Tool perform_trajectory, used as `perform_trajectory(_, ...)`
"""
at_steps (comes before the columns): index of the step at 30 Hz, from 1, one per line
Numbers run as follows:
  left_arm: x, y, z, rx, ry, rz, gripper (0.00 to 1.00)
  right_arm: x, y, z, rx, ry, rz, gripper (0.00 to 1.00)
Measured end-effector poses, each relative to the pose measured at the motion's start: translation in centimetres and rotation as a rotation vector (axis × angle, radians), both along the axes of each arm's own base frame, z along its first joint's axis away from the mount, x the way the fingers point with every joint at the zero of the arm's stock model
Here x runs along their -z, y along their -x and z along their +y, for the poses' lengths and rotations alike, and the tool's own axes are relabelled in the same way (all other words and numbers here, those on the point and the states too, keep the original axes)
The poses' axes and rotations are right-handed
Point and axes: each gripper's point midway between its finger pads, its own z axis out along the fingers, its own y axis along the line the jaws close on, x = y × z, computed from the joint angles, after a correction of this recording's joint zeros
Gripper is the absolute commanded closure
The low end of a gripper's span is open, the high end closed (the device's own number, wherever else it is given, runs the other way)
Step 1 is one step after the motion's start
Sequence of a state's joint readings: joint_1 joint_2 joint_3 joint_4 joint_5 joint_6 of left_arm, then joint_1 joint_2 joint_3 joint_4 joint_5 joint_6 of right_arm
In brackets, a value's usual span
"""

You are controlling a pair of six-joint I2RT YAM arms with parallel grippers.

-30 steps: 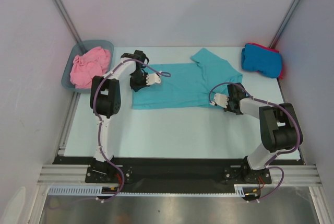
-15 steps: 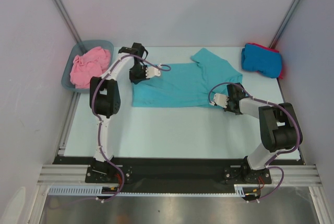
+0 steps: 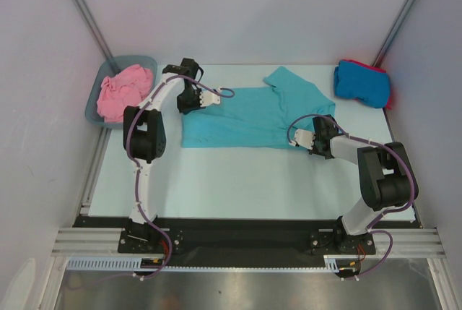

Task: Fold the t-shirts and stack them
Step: Fold the tshirt

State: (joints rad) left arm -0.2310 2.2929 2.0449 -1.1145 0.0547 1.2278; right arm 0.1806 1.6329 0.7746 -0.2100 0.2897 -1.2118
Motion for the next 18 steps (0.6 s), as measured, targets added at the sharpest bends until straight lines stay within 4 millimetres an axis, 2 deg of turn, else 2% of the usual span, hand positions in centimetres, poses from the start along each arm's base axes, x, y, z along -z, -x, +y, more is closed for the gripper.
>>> perform_trajectory(11,-0.4,-3.0,-0.2,-0.042,0.011,-0.128,1.00,0.0,0.0,0.2,-0.005,-0.001,0.000,0.74)
perform_trajectory(18,-0.2,-3.8,-0.7,-0.043,0.014,-0.164,1.00,0.0,0.0,0.3,-0.004,-0.005,-0.003,0.74)
